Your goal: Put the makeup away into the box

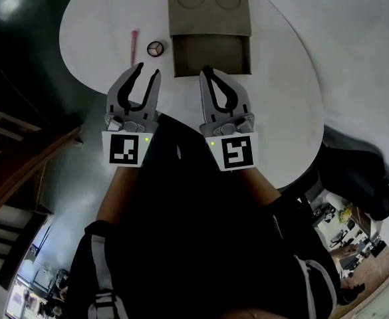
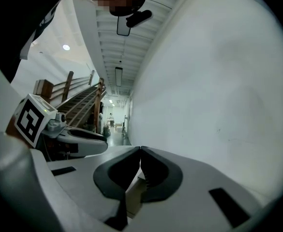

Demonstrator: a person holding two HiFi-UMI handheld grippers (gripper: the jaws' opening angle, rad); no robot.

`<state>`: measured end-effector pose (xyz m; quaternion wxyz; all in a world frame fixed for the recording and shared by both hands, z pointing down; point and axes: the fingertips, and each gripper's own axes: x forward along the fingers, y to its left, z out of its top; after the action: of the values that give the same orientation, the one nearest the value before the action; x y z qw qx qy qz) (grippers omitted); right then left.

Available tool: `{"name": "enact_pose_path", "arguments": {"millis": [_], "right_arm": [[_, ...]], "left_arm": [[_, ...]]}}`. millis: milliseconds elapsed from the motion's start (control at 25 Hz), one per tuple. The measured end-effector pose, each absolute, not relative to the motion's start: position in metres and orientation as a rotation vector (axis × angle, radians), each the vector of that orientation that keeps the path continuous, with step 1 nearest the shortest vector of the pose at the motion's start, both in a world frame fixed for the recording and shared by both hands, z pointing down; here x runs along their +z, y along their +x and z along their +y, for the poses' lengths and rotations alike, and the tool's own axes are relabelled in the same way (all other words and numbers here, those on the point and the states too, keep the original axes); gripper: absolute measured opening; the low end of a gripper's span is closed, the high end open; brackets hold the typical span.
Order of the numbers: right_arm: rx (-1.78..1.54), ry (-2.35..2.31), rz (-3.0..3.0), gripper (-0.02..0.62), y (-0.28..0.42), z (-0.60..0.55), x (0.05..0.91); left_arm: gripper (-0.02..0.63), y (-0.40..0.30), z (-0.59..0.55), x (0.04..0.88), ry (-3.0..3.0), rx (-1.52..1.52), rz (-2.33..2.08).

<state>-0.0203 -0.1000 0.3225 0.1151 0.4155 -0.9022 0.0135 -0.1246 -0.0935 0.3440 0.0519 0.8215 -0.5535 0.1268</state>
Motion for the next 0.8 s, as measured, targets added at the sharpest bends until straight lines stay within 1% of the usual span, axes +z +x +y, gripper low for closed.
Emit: {"name": "enact_pose_path", "arguments": {"millis": [400,600,800], "right_arm": [[0.054,1.198,-2.627,0.023,-0.035,-0.119,0.36],[0.073,1.187,-2.63,0.023,-0.055,-0.131,0.38],[0.112,1.193,-2.626,0.023,-0.058,-0.133,0.389]], "left_arm": [[0.132,-0.137,-0.127,0.405,2.43,0.412,-1.622],[0.15,-0.152,-0.146,0.435,2.401,0.442,-1.616],[0.175,-0.154,-0.159,0.455,2.392,0.442,-1.624]]}}
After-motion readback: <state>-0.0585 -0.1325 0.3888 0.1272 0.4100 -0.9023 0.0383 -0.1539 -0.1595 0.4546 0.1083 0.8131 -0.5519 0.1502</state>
